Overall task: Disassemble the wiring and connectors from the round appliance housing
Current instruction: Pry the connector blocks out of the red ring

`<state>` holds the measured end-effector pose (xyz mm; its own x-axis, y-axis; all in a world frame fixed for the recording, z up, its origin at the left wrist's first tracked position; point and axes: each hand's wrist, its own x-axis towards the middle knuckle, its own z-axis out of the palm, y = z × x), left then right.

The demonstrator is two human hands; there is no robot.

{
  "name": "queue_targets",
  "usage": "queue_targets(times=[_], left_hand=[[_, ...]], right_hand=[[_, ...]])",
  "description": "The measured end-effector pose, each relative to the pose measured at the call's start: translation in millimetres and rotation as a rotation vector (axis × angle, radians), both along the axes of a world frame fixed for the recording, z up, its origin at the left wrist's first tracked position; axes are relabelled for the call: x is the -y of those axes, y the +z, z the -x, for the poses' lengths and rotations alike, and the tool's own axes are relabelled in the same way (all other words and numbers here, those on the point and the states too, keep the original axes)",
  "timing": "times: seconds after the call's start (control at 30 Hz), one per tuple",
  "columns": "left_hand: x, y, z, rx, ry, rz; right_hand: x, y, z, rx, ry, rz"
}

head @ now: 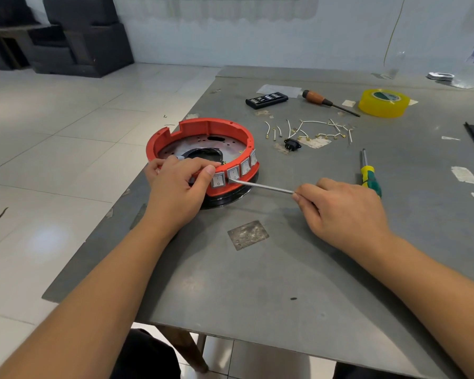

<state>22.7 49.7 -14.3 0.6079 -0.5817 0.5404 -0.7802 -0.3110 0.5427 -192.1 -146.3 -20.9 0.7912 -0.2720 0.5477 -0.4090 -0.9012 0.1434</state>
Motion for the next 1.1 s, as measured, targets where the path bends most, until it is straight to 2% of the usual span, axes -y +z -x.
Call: queue_targets(times=[0.3, 0.53, 1.1], left_hand=[[1.3, -0.7, -4.8, -0.059, -0.025, -0.010], [-0.5, 1.9, -11.1, -0.129, -0.044, -0.065], [-5.6, 3.6, -11.0, -0.234, -0.073, -0.104]], right_hand=[[20.1, 8.5, -10.9, -0.049, 0.090, -0.076], [46.7, 26.1, -29.1, -0.201, 0.178, -0.105], [64.1, 32.5, -51.7, -0.308, 0.217, -0.184]])
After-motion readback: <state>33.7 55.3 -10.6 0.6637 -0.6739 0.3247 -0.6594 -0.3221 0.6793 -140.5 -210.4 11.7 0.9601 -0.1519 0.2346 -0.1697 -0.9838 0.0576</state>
